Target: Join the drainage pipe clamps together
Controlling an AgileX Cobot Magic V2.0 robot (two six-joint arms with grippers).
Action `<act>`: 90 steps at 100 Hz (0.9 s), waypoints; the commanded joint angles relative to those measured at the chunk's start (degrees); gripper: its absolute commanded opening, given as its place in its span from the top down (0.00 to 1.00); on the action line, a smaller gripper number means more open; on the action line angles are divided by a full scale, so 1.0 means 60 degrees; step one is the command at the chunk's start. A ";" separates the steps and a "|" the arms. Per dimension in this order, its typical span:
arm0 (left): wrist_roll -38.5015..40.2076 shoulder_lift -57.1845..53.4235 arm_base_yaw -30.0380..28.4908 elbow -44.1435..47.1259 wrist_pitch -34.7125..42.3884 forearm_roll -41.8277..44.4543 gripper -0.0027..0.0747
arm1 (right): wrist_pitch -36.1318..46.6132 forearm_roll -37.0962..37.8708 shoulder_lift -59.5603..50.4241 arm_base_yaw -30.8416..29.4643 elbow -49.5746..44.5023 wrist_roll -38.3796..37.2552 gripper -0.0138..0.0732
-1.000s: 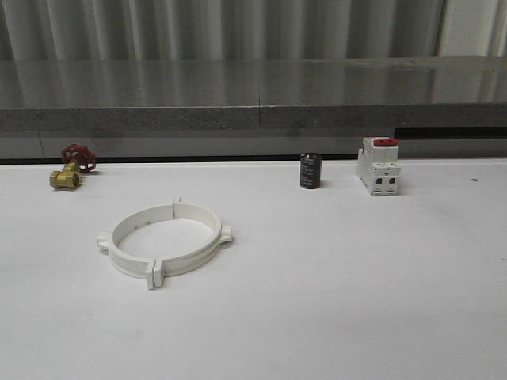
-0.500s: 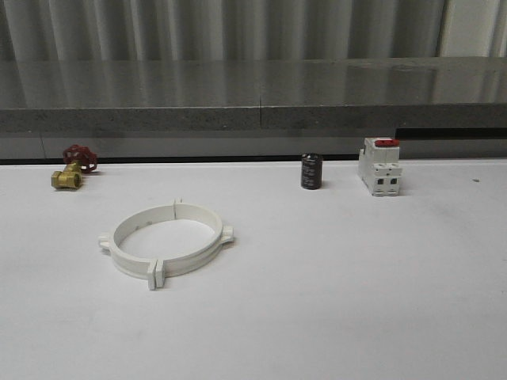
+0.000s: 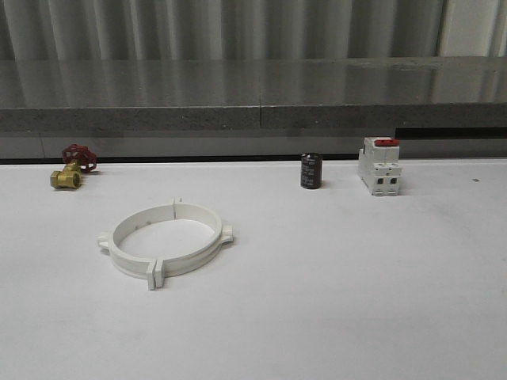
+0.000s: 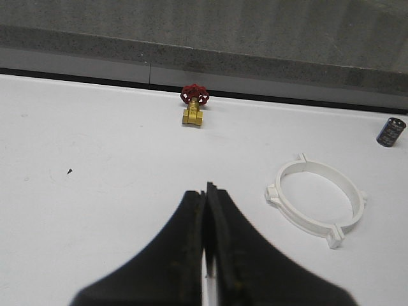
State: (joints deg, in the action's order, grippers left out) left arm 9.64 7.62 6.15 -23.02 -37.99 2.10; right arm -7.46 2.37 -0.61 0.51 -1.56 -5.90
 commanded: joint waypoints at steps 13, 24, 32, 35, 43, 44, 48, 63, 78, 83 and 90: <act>-0.0009 0.0095 -0.0039 -0.0234 0.0750 0.0004 0.99 | 0.0716 -0.0009 -0.0180 -0.0015 0.0159 0.0108 0.91; -0.0009 0.0095 -0.0039 -0.0234 0.0750 0.0004 0.99 | 0.0716 -0.0009 -0.0180 -0.0015 0.0159 0.0108 0.91; -0.0009 0.0095 -0.0039 -0.0234 0.0750 0.0004 0.99 | 0.0716 -0.0009 -0.0180 -0.0015 0.0159 0.0108 0.91; -0.0009 0.0095 -0.0039 -0.0220 0.0750 0.0025 0.99 | 0.0716 -0.0009 -0.0180 -0.0015 0.0159 0.0108 0.91; -0.0009 0.0095 -0.0039 -0.0197 0.0770 0.0151 0.99 | 0.0716 -0.0009 -0.0180 -0.0015 0.0159 0.0108 0.91; -0.0009 0.0095 -0.0039 -0.0178 0.0794 0.0151 0.99 | 0.0716 -0.0009 -0.0180 -0.0015 0.0159 0.0108 0.91; -0.0009 0.0095 -0.0057 -0.0115 0.0972 0.0151 0.99 | 0.0716 -0.0009 -0.0180 -0.0015 0.0159 0.0108 0.91; -0.1406 0.0095 -0.0074 0.0652 0.3040 0.0151 0.99 | 0.0716 -0.0009 -0.0180 -0.0015 0.0159 0.0108 0.91; -0.1753 0.0071 -0.0074 0.1774 0.4629 -0.0037 0.99 | 0.0716 -0.0009 -0.0180 -0.0015 0.0159 0.0108 0.91; -0.1753 -0.0058 -0.0074 0.2127 0.4610 -0.0091 0.99 | 0.0716 -0.0009 -0.0180 -0.0015 0.0159 0.0108 0.91; -0.1753 -0.0438 -0.0083 0.2582 0.4610 -0.0091 0.99 | 0.0716 -0.0009 -0.0180 -0.0015 0.0159 0.0108 0.91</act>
State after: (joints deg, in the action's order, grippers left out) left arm -0.59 6.35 5.75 -8.73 -15.93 2.34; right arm -7.56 2.17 -0.61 0.51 -1.56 -5.80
